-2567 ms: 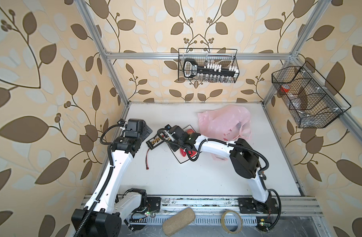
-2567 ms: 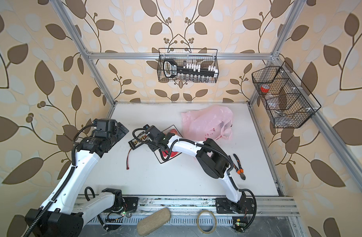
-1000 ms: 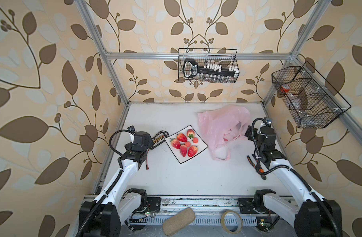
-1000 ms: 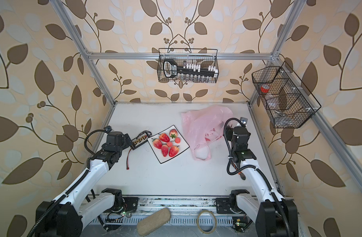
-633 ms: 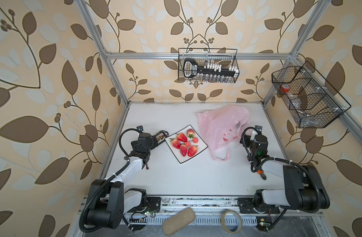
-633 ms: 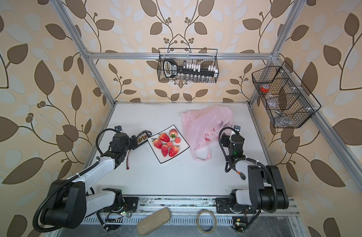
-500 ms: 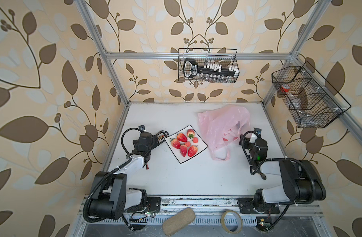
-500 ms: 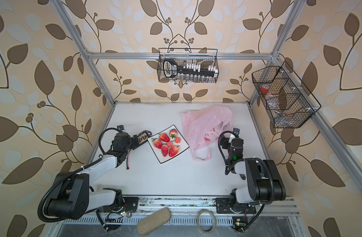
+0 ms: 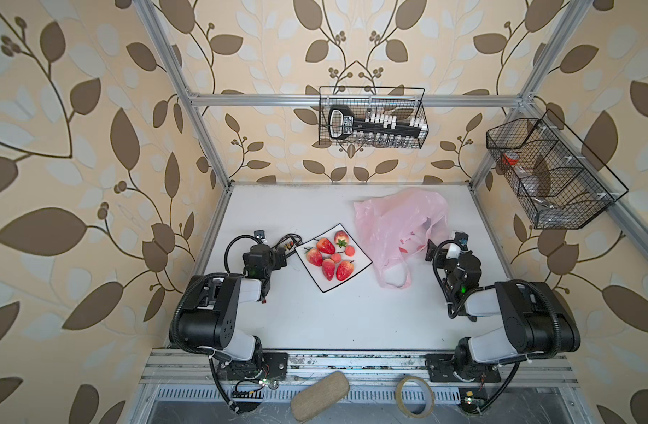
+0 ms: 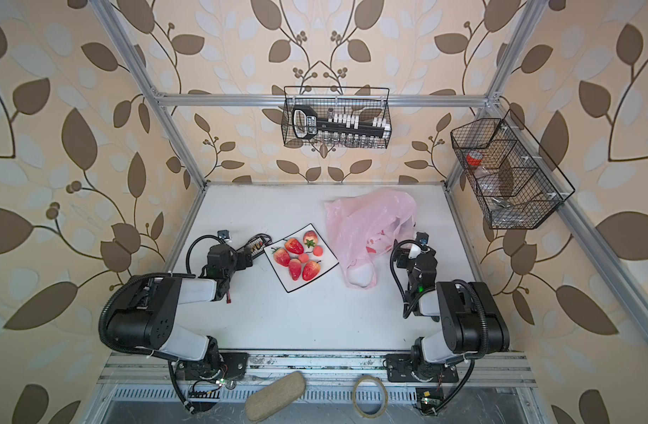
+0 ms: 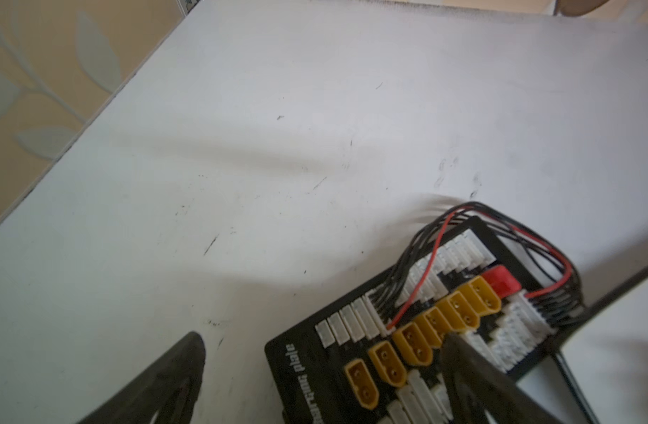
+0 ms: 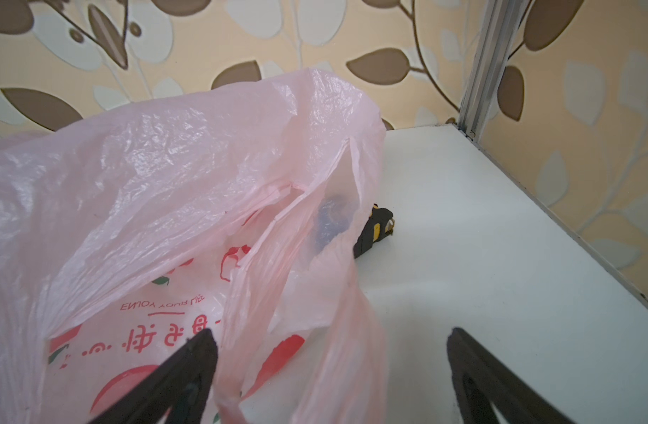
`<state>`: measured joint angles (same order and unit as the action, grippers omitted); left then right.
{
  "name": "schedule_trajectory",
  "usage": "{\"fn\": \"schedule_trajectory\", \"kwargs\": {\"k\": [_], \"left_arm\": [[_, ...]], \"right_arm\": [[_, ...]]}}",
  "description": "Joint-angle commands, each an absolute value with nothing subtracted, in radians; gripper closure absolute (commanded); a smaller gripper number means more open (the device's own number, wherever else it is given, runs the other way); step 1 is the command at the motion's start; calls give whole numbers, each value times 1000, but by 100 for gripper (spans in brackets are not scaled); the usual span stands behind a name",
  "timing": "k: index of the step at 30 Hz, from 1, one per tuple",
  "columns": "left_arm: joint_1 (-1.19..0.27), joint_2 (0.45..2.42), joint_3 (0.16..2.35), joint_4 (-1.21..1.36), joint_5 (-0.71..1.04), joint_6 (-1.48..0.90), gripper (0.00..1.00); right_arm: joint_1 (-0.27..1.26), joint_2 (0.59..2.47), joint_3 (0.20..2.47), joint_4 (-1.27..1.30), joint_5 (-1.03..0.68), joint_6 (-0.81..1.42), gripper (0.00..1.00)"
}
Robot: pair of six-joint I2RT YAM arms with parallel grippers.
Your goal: Take the fake fruits out of the plastic bag
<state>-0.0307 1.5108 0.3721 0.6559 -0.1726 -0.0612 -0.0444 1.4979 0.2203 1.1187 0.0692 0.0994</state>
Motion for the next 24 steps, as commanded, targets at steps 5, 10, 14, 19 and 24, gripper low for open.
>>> {"fn": "schedule_trajectory", "kwargs": {"k": [5,10,14,19,24], "left_arm": [[-22,1499,384,746,-124,-35,1],[-22,1494,383,744,-127,-34,1],[-25,1493,384,739,-125,-31,1],[-25,1496,386,735,-125,-32,1],[-24,1529,425,697,-123,-34,1]], "right_arm": [[-48,1497,225,1148,51,89,2],[-48,1496,224,1147,51,89,2],[-49,1495,224,1147,51,89,2],[-49,1494,223,1148,52,89,2],[-48,1496,225,1148,53,89,2]]}}
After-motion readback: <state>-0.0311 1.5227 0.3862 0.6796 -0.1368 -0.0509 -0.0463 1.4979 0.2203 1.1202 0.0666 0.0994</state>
